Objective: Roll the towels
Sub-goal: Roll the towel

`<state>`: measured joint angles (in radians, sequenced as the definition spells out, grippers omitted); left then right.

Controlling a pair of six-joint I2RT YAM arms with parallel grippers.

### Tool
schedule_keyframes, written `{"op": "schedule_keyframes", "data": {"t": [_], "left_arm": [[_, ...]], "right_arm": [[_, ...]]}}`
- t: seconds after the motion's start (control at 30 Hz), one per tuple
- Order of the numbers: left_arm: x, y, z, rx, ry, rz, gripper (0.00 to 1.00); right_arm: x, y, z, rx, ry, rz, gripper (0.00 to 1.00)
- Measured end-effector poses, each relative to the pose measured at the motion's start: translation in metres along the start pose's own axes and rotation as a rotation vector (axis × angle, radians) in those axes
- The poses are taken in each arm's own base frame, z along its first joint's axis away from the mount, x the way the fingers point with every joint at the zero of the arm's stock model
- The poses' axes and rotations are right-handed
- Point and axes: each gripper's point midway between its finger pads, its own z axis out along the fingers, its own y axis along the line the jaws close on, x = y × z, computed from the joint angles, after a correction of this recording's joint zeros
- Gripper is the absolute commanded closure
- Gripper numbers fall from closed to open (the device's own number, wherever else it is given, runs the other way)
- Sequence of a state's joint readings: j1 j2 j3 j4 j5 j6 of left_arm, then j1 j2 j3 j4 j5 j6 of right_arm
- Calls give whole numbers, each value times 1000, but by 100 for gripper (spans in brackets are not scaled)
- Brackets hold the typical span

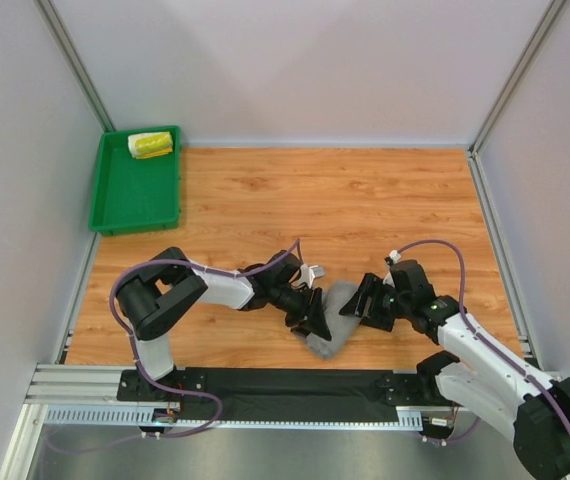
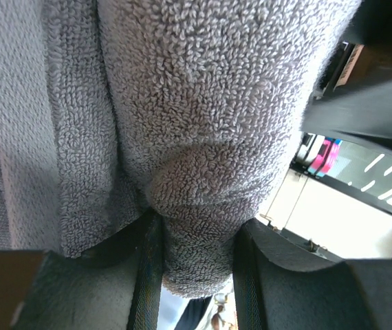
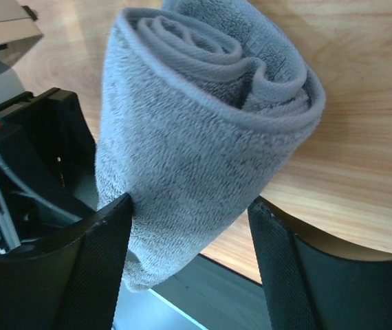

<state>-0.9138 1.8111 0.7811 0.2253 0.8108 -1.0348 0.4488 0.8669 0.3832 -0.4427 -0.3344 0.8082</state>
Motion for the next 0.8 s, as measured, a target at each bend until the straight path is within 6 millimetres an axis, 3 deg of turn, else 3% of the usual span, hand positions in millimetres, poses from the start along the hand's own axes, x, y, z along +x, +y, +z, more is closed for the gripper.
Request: {"op": "schedule_keyframes", "data": {"t": [0.3,0.47,0.8], "left_arm": [[1,2,0,-6,-3,-17,50],[-3,7,-3,-119,-13,-7,42],[-7,9,-24,-582,-123,150,38]], "right_arm": [[3,4,16,-8,12,-31,64],[2,5,18,7,11,-34,70],[0,10,24,44,34,-42,74]]}}
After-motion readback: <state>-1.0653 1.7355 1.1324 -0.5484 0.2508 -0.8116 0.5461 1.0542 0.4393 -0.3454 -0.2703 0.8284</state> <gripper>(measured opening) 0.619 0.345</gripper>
